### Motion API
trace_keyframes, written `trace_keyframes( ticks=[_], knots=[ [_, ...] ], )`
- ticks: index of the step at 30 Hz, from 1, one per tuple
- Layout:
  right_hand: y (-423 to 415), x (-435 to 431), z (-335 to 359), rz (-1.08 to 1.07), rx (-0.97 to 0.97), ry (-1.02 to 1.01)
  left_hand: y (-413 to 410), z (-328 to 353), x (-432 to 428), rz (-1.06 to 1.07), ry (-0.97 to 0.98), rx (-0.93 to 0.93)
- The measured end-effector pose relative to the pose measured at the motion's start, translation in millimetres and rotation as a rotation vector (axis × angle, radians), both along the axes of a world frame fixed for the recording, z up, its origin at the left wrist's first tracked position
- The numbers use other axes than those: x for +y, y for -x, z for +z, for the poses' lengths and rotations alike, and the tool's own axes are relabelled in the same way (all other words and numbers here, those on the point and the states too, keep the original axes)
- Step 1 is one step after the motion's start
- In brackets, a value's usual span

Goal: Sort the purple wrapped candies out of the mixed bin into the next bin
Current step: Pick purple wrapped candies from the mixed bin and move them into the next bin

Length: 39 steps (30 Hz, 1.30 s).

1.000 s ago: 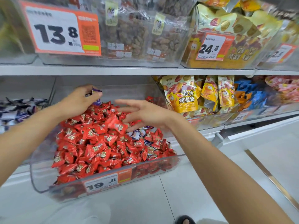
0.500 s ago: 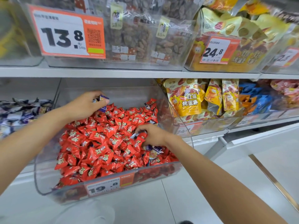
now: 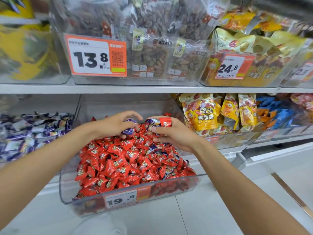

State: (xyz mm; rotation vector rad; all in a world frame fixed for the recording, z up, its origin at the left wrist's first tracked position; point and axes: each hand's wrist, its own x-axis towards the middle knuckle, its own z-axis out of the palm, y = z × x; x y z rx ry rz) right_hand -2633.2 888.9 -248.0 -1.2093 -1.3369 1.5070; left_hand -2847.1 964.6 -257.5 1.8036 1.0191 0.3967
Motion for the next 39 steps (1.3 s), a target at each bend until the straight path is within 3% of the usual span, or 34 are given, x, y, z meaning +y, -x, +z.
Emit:
trace_keyframes(
  ticks=[5,11,21,30,39],
  knots=[
    [9,6,3,0.039,0.046,0.022,-3,6,-9,0.024,0.067,-0.045],
    [23,7,2,0.046,-0.061,-0.026,-5,9,-13,0.003,0.037,-0.067],
    [27,5,1,-0.067,0.058,0.015,-3,4,1,0.057,-0.120,-0.099],
    [27,6,0,-0.280,-0.006,-0.096,-1,4,0,0.011,-0.150,-0.090],
    [19,3,4,-0.215,0.048,-0.086,-3,5,1,0.002,-0.185,-0.101]
  ],
)
